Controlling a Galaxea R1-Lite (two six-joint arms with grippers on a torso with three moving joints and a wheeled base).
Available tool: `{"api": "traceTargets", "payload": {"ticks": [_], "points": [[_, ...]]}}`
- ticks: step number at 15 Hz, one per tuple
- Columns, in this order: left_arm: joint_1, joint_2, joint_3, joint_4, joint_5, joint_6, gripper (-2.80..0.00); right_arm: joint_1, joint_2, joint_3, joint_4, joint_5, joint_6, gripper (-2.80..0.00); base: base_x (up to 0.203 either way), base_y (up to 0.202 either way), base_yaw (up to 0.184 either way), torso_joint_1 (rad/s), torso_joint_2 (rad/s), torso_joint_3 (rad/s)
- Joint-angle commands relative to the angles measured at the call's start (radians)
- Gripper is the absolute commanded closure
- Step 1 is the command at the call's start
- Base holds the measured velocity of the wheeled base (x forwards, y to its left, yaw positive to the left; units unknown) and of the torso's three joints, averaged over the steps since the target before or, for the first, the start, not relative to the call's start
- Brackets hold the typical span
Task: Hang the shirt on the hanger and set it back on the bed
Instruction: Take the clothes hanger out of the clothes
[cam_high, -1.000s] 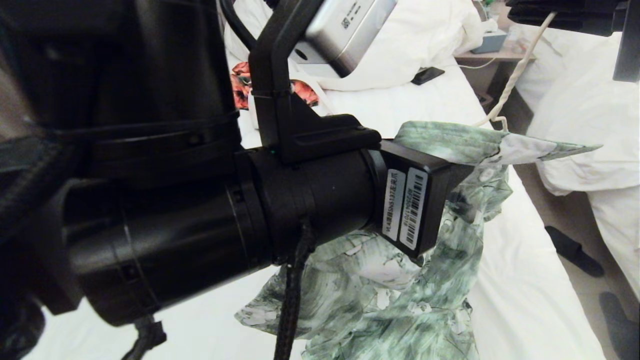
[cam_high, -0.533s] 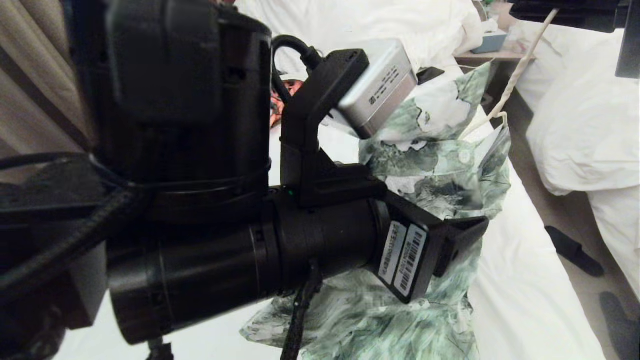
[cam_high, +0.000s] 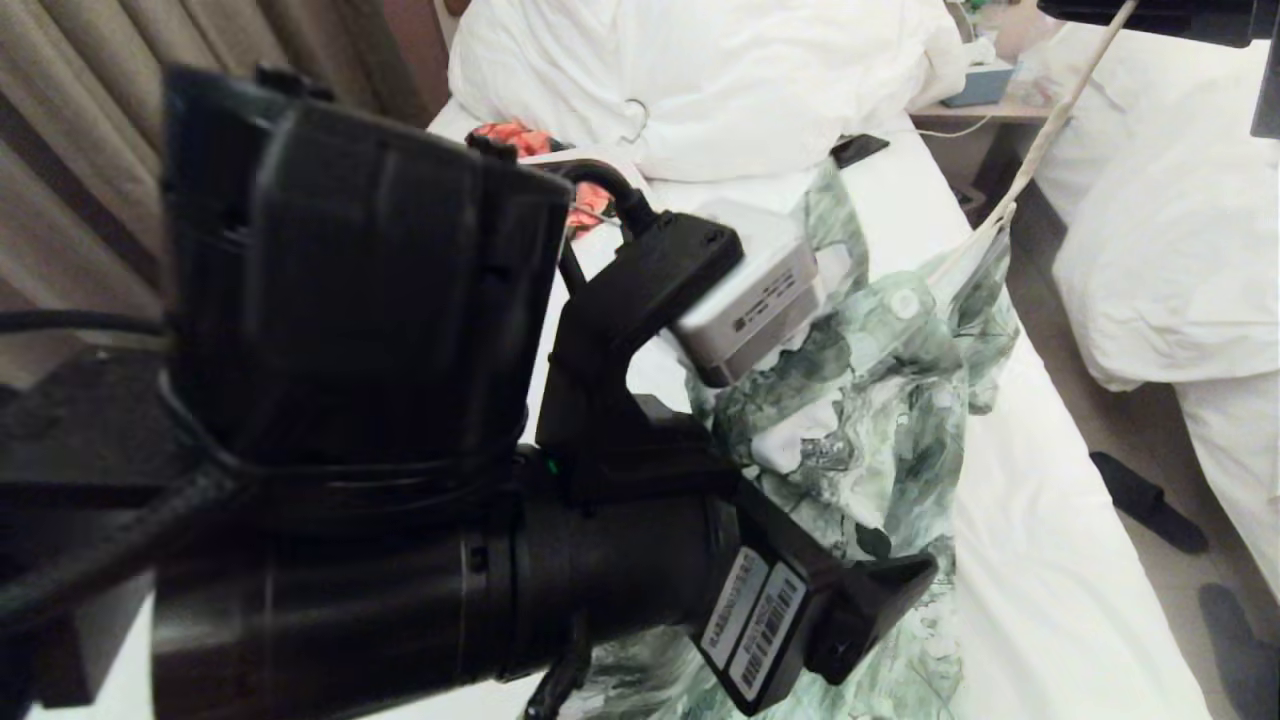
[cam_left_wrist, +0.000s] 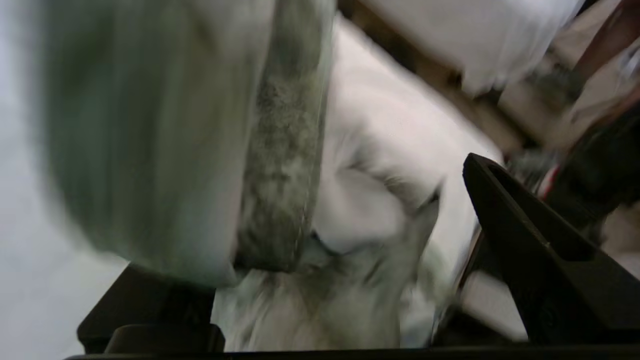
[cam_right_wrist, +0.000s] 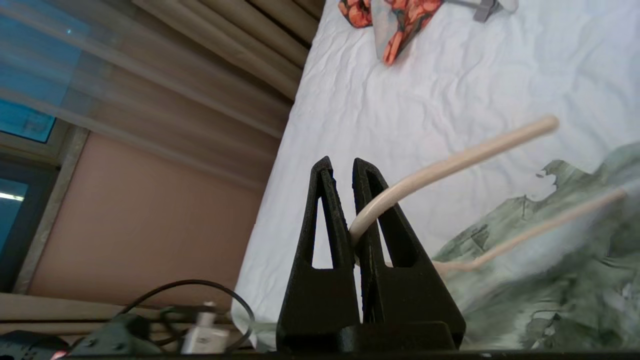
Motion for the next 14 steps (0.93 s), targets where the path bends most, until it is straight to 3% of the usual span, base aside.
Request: {"api": "traceTargets", "payload": {"ticks": [1,4,8,14], "points": [[0.056,0.0,0.018,0.003,0.003,0.002,-2.8,-0.001,-0.009,0.001,0.003,0.001,-0.002,0.0,0.0,0.0,0.0,0.0,0.0,0.0],[0.128,-0.035,-0.024,0.108,0.02,0.027,-2.8,-0.005,-0.022,0.003,0.008,0.001,-0.012,0.0,0.0,0.0,0.0,0.0,0.0,0.0],[0.127,-0.121,-0.021,0.183,0.033,0.03,-2.8,-0.016,-0.021,0.007,0.004,-0.038,-0.045,0.0,0.0,0.0,0.0,0.0,0.0,0.0],[0.122,-0.306,0.117,0.232,0.097,0.02,-2.8,-0.016,-0.019,0.001,-0.002,-0.096,-0.131,0.0,0.0,0.0,0.0,0.0,0.0,0.0]]}}
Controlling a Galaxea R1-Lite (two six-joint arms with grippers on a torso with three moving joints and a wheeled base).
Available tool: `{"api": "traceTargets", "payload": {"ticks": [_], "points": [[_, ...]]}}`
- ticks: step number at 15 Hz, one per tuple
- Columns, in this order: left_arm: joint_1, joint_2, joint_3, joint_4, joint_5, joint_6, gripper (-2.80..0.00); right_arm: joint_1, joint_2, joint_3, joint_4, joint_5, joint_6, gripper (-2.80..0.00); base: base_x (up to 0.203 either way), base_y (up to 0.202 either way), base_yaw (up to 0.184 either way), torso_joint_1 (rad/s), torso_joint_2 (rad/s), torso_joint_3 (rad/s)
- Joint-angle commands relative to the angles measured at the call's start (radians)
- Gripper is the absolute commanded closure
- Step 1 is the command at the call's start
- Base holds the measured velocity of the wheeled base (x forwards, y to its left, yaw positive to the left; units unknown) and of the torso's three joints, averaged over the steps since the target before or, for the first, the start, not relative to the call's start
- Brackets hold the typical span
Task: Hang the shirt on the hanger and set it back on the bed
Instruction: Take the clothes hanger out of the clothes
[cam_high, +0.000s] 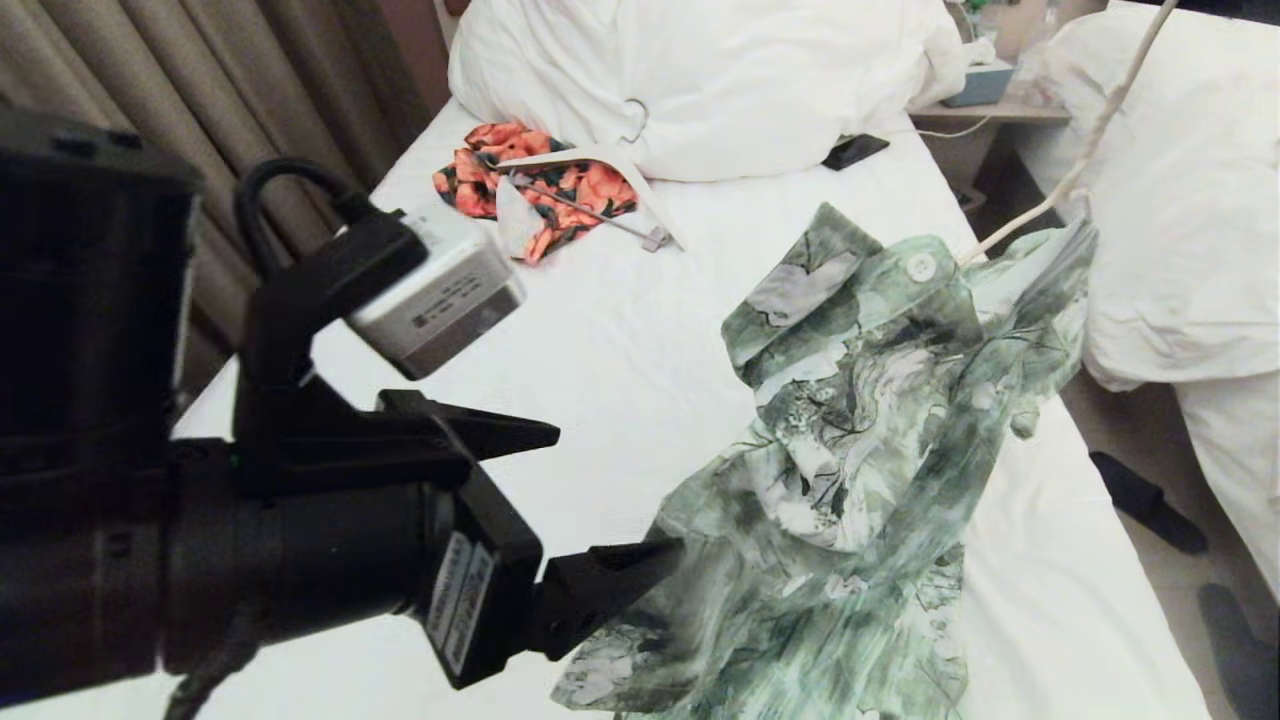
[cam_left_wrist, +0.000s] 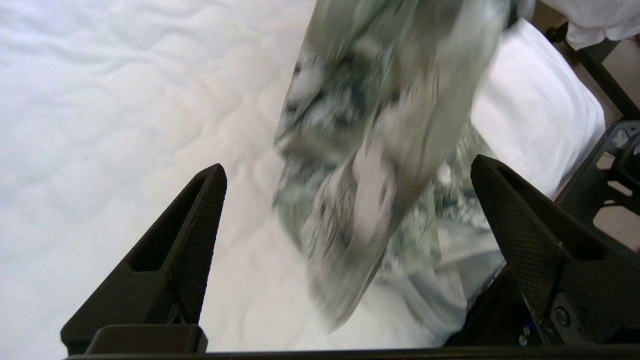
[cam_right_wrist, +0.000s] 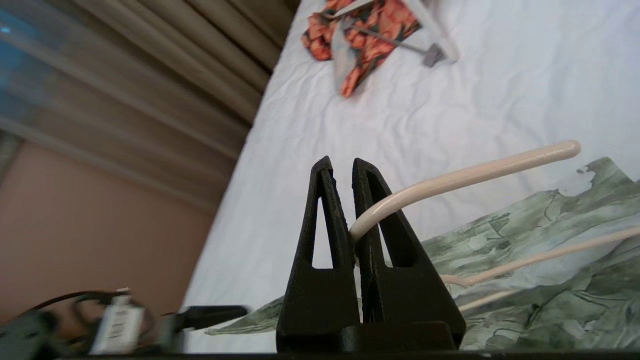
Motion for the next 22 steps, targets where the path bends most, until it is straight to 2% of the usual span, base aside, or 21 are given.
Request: {"api": "traceTargets", "payload": {"ticks": [1,2,5,9,12,13,15,18,22], "points": [[0.015,-0.103,0.052,-0.001,0.007,-0.01,-2.05,0.0,-0.001,-0.001,-0.001,-0.005,-0.008,0.0,0.0,0.0,0.0,0.0,0.0,0.0],[0.029,-0.124,0.066,-0.003,0.018,-0.016,0.0,0.0,-0.005,0.0,-0.012,-0.006,-0.009,0.0,0.0,0.0,0.0,0.0,0.0,0.0],[0.103,-0.146,0.058,-0.017,0.03,-0.015,0.0,-0.001,-0.009,0.009,-0.042,-0.038,-0.008,0.0,0.0,0.0,0.0,0.0,0.0,0.0],[0.199,-0.289,0.071,-0.005,0.064,-0.01,0.0,0.021,0.008,0.001,-0.094,-0.042,-0.011,0.0,0.0,0.0,0.0,0.0,0.0,0.0],[0.333,-0.428,0.142,0.0,0.08,-0.008,0.0,0.032,0.015,-0.029,-0.109,-0.046,-0.022,0.0,0.0,0.0,0.0,0.0,0.0,0.0],[0.386,-0.482,0.174,-0.003,0.081,-0.002,0.0,0.042,0.034,-0.039,-0.109,-0.062,-0.042,0.0,0.0,0.0,0.0,0.0,0.0,0.0],[0.509,-0.571,0.229,-0.008,0.081,0.007,0.0,0.055,0.062,-0.056,-0.113,-0.107,-0.135,0.0,0.0,0.0,0.0,0.0,0.0,0.0],[0.644,-0.662,0.255,-0.007,0.079,-0.026,0.0,0.095,0.085,-0.146,-0.104,-0.12,-0.178,0.0,0.0,0.0,0.0,0.0,0.0,0.0],[0.708,-0.706,0.267,-0.009,0.071,-0.045,0.0,0.166,0.091,-0.174,-0.112,-0.126,-0.371,0.0,0.0,0.0,0.0,0.0,0.0,0.0]]}}
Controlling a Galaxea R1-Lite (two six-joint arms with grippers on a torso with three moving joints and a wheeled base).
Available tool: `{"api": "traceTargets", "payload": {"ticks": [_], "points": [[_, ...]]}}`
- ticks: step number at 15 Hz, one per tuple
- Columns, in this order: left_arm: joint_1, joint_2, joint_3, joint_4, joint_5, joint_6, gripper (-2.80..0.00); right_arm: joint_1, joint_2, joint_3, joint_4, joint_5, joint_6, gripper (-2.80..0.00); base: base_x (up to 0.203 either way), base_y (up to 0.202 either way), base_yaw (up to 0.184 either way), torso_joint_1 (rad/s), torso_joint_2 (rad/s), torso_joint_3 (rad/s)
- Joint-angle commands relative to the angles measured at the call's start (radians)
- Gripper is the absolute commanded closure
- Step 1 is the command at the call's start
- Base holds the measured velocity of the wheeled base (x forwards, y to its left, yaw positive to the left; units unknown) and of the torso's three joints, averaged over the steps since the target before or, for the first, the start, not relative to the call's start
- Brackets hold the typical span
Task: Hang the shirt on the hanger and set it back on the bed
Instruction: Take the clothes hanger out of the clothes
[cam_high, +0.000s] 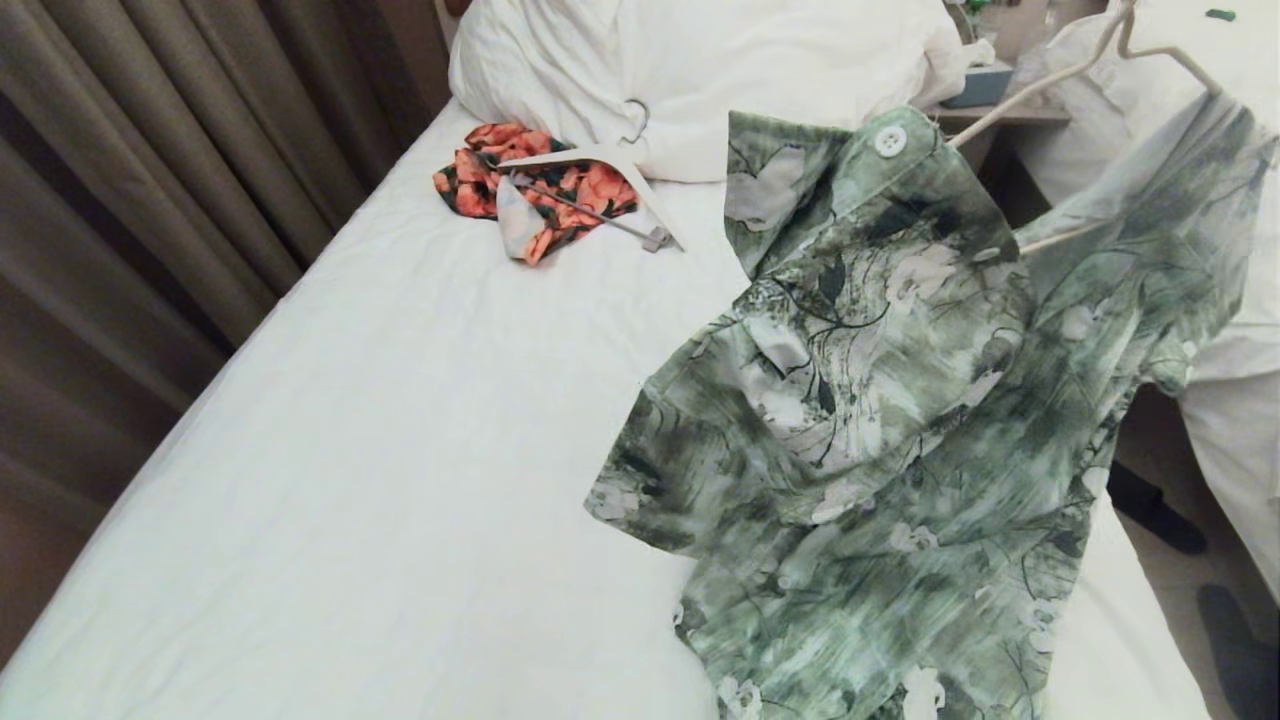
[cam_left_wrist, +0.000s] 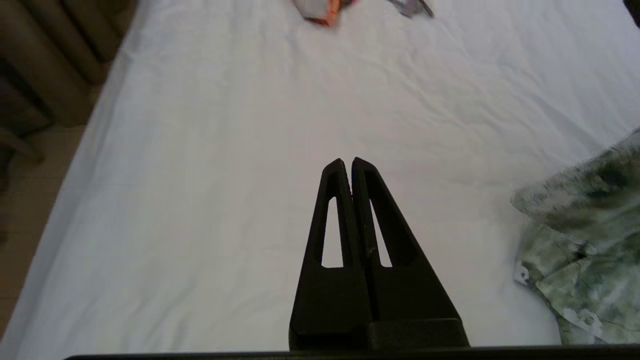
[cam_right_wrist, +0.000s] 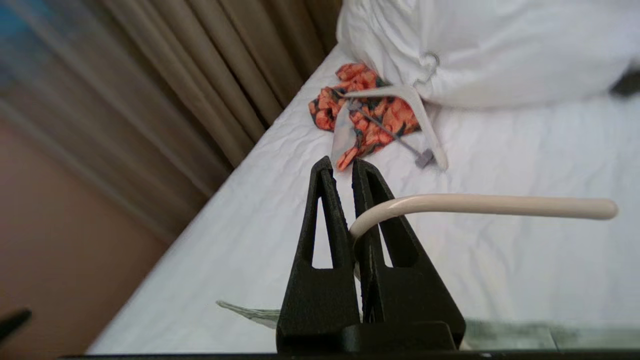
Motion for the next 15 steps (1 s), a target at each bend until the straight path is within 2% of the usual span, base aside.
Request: {"api": "traceTargets", "payload": {"ticks": [1,6,10,12,13,15], "points": [[0.019,-0.021,0.0,-0.002,-0.002,-0.002,0.0,0.021,0.005,-0.015,-0.01,-0.003,-0.025,0.0,0.0,0.0,0.0,0.0,0.0,0.0],[0.017,0.059,-0.042,-0.025,-0.116,-0.048,0.0,0.028,0.011,-0.017,-0.077,-0.006,-0.023,0.0,0.0,0.0,0.0,0.0,0.0,0.0],[-0.005,0.213,-0.059,-0.114,-0.153,-0.096,0.0,0.028,0.026,-0.017,-0.16,-0.007,-0.023,0.0,0.0,0.0,0.0,0.0,0.0,0.0],[-0.064,0.306,-0.074,-0.197,-0.156,-0.141,0.0,0.028,0.039,-0.016,-0.181,-0.009,-0.02,0.0,0.0,0.0,0.0,0.0,0.0,0.0],[-0.123,0.341,-0.092,-0.218,-0.156,-0.164,0.0,0.028,0.045,-0.018,-0.183,-0.009,-0.02,0.0,0.0,0.0,0.0,0.0,0.0,0.0],[-0.179,0.435,-0.156,-0.234,-0.144,-0.217,0.0,0.027,0.061,-0.024,-0.185,-0.01,-0.02,0.0,0.0,0.0,0.0,0.0,0.0,0.0]]}}
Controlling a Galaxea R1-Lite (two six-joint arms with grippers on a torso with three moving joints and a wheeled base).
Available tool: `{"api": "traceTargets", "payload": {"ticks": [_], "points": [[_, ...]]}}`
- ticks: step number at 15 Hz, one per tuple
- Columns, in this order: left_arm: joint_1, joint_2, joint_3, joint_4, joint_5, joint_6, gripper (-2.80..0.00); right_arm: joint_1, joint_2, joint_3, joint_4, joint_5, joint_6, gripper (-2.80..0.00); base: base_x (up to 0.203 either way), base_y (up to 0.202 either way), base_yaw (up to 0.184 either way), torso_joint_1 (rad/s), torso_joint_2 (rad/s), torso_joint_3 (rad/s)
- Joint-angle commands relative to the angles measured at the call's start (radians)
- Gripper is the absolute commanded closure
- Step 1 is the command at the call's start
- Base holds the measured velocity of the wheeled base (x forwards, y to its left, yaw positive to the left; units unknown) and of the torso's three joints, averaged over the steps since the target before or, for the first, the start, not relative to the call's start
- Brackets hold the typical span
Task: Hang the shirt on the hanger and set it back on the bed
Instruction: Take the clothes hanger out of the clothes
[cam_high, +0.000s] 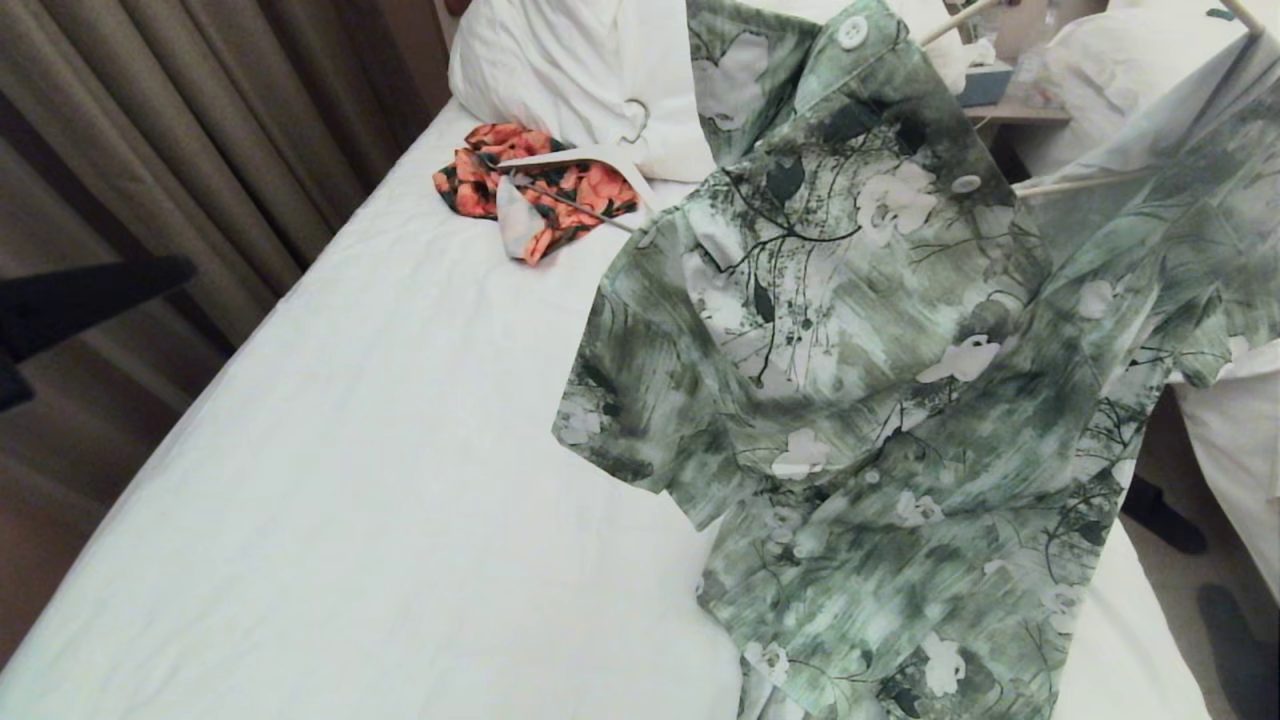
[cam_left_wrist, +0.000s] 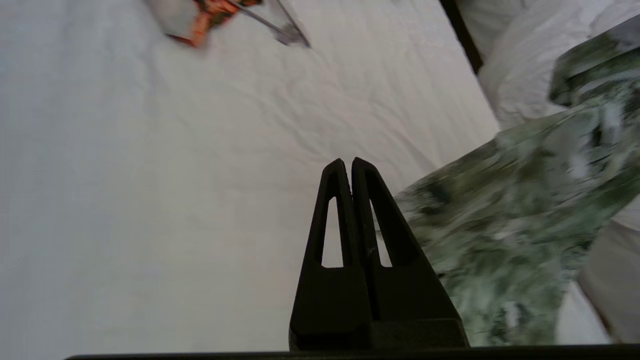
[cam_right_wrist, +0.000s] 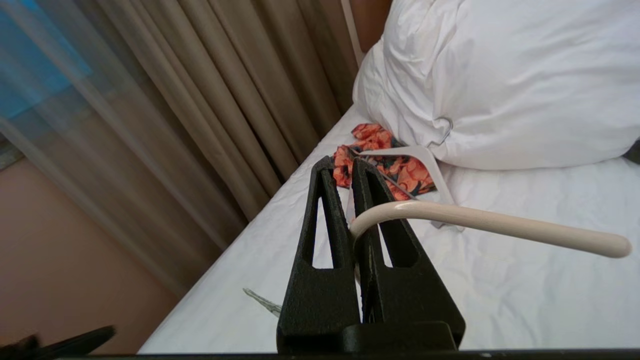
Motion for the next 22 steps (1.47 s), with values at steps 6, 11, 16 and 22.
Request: {"api": "traceTargets", "payload": {"ticks": [6,11,16,22], "points": [[-0.266,0.241,-0.099,-0.008,0.135,-0.071,0.0,-0.005,0.085,-0.006,-0.076,-0.025,-0.003,0.0,0.0,0.0,0.0,0.0,0.0,0.0],[-0.371,0.384,-0.131,-0.039,0.137,-0.115,0.0,-0.016,0.122,-0.023,-0.133,-0.036,-0.017,0.0,0.0,0.0,0.0,0.0,0.0,0.0],[-0.397,0.529,-0.248,-0.049,0.159,-0.122,0.0,-0.044,0.157,-0.039,-0.181,-0.039,-0.051,0.0,0.0,0.0,0.0,0.0,0.0,0.0],[-0.372,0.724,-0.412,-0.084,0.252,-0.155,-2.8,-0.053,0.152,-0.038,-0.182,-0.039,-0.048,0.0,0.0,0.0,0.0,0.0,0.0,0.0]]}}
